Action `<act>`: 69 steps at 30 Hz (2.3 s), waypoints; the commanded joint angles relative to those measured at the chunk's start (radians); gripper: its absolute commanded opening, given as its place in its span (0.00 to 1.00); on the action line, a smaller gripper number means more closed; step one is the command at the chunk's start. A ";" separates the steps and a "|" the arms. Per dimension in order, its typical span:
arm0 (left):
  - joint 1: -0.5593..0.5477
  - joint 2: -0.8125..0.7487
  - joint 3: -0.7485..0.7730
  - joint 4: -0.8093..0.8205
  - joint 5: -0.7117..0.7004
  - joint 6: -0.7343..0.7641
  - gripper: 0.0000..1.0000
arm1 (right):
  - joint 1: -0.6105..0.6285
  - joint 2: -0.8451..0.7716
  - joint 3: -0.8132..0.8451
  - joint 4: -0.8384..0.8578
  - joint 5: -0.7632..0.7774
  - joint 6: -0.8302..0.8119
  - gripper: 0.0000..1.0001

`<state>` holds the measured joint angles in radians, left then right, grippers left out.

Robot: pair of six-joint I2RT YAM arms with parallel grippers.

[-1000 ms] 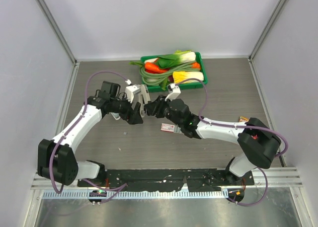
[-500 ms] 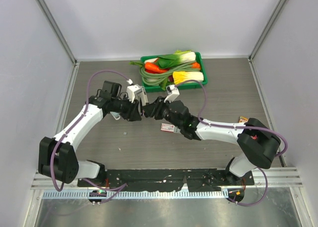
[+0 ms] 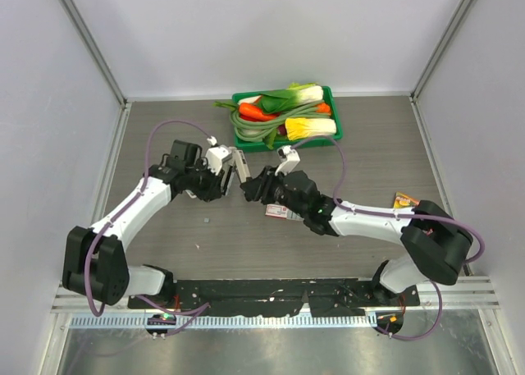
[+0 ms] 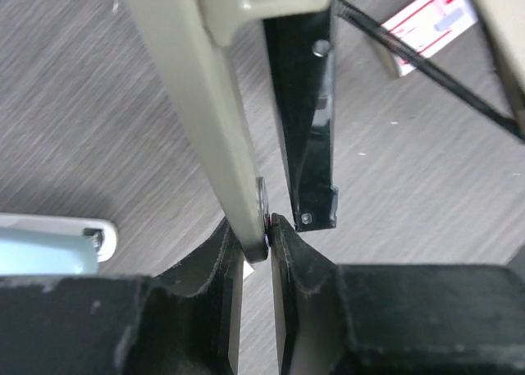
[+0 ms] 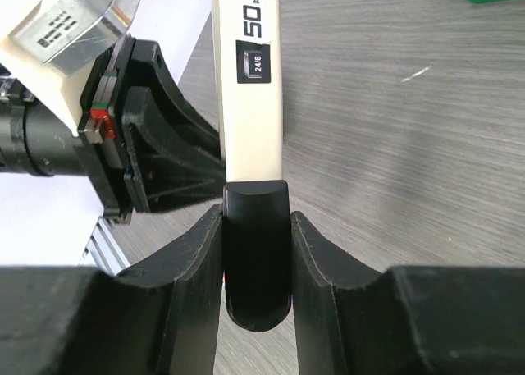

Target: Unload the staples from the stapler

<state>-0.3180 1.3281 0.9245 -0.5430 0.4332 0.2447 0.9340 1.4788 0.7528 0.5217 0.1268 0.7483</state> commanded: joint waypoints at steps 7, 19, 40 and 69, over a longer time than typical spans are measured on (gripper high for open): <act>-0.110 -0.069 -0.118 0.210 -0.336 0.226 0.18 | 0.006 -0.159 -0.099 0.012 -0.087 -0.092 0.01; -0.288 -0.032 -0.184 0.353 -0.637 0.335 0.17 | 0.006 -0.351 -0.236 -0.074 -0.104 -0.136 0.01; -0.380 -0.003 -0.228 0.465 -0.806 0.358 0.16 | 0.008 -0.419 -0.365 0.053 -0.081 -0.115 0.01; 0.237 -0.147 0.183 -0.077 -0.004 -0.096 0.71 | 0.003 0.268 0.447 -0.247 0.031 -0.527 0.01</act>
<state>-0.1120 1.2449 1.1088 -0.5934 0.3378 0.1967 0.9325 1.6924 1.0988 0.2565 0.1341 0.3153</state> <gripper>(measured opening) 0.685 0.379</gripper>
